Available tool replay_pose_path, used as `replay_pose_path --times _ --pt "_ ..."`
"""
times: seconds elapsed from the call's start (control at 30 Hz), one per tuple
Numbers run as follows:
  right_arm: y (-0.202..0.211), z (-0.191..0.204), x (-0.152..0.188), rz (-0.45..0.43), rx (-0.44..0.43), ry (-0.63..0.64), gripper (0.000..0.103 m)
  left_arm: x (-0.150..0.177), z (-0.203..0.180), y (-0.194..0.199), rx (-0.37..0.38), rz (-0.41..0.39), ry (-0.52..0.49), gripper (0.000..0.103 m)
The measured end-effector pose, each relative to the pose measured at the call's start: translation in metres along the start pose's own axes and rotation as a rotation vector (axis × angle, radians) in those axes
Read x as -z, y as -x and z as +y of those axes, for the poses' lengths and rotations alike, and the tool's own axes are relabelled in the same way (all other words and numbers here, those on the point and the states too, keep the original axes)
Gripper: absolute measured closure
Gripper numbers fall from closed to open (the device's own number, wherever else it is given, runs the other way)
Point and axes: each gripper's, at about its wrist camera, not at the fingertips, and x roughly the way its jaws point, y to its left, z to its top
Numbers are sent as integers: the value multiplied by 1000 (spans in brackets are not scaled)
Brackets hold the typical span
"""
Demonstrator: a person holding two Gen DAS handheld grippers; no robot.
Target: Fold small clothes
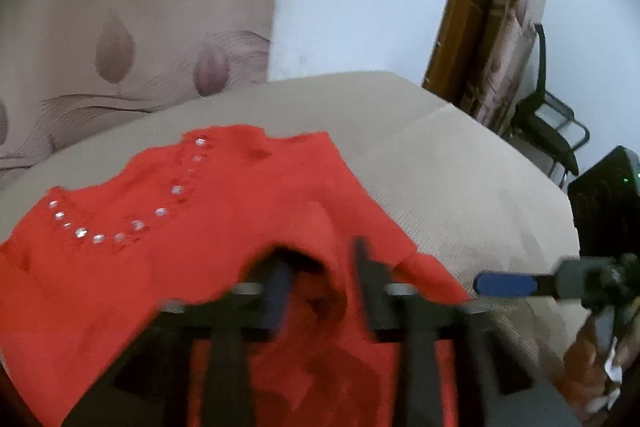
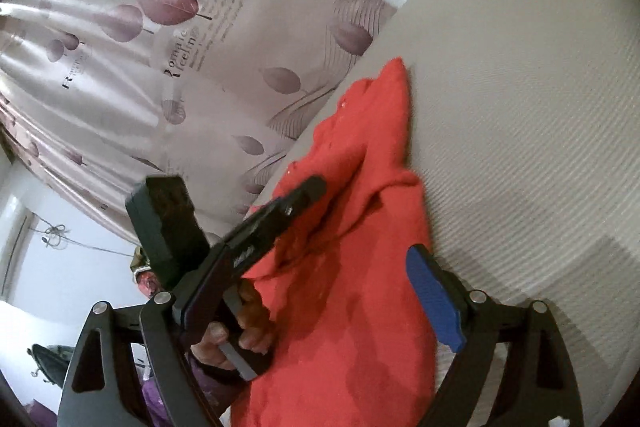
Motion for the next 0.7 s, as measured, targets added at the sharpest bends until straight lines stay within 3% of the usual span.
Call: replay_pose_path --times 0.03,0.13,0.23,0.3,0.47,0.63,0.7 --pt "0 2 -2 2 11 13 15 0 5 13 -19 -41 26 22" --pt "-8 10 -11 15 27 68 16 8 26 58 -50 -176 99 2" --pt "-26 28 -20 53 72 168 16 17 53 86 -71 -217 181 2" --pt "-40 41 -24 80 99 215 16 33 80 96 -144 -184 252 2" --pt "-72 79 -15 123 234 398 16 75 123 108 -244 -130 343 2" --pt "-132 118 18 171 526 741 16 103 151 107 -221 -120 465 2" --pt "-157 118 25 204 649 856 28 105 150 114 -223 -128 470 2"
